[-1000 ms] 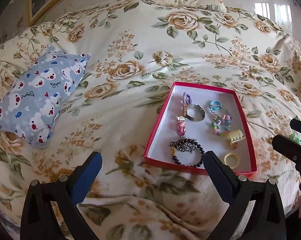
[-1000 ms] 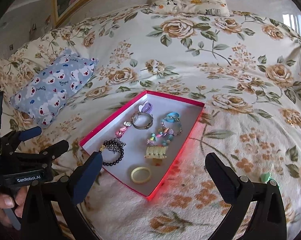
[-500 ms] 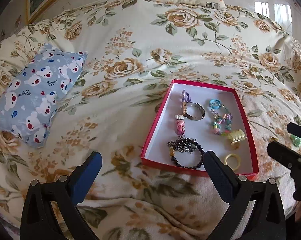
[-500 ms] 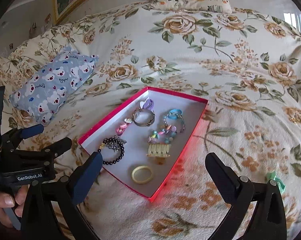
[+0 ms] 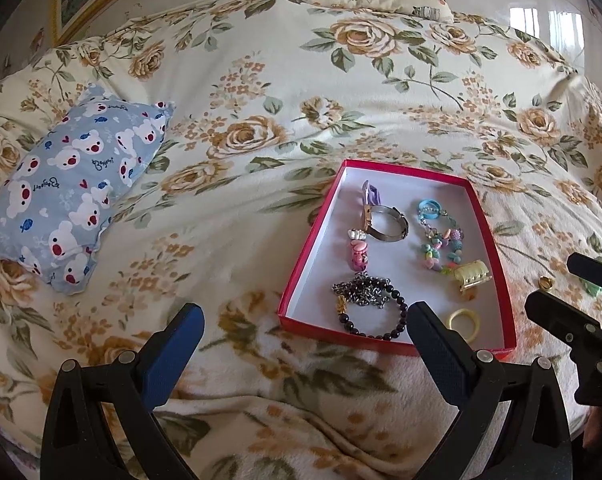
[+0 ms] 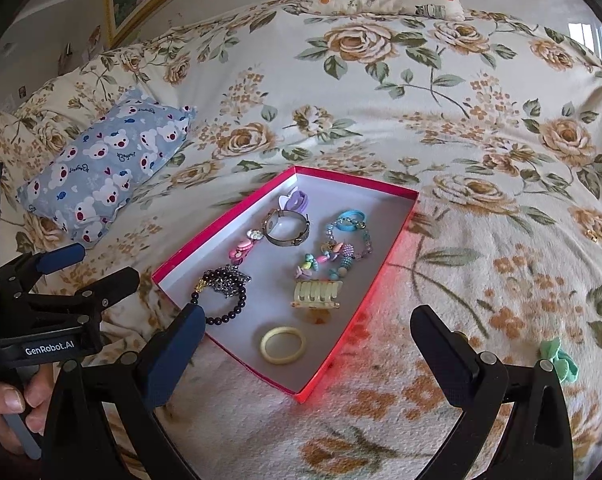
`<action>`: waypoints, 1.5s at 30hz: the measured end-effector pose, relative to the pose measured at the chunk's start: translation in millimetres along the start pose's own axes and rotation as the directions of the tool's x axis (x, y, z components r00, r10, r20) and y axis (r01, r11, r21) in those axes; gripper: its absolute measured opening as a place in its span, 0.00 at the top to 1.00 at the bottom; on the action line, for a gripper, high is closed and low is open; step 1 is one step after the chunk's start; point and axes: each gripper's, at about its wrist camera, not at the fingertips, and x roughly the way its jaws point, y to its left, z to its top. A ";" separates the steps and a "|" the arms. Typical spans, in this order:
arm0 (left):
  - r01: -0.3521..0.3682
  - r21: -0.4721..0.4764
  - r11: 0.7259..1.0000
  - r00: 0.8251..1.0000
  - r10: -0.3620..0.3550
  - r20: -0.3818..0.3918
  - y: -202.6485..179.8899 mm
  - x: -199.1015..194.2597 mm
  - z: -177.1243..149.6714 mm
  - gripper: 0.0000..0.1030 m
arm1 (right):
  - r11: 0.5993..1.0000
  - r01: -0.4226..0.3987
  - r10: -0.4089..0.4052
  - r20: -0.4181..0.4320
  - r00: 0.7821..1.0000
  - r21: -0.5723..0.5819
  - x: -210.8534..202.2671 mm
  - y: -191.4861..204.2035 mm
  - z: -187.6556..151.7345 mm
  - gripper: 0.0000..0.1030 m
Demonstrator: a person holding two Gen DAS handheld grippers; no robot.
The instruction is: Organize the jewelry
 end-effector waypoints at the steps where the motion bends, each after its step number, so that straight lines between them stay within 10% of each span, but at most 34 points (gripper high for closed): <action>1: 0.002 0.001 1.000 1.000 -0.002 0.000 -0.6 0.2 0.2 0.01 | 1.000 0.001 -0.001 -0.001 1.000 0.002 0.3 -1.0 0.1 0.00; 45: 0.006 0.011 1.000 1.000 -0.006 0.001 -4.4 1.6 -4.9 0.01 | 0.999 -0.034 0.034 -0.013 0.999 -0.010 1.8 1.3 -3.6 0.00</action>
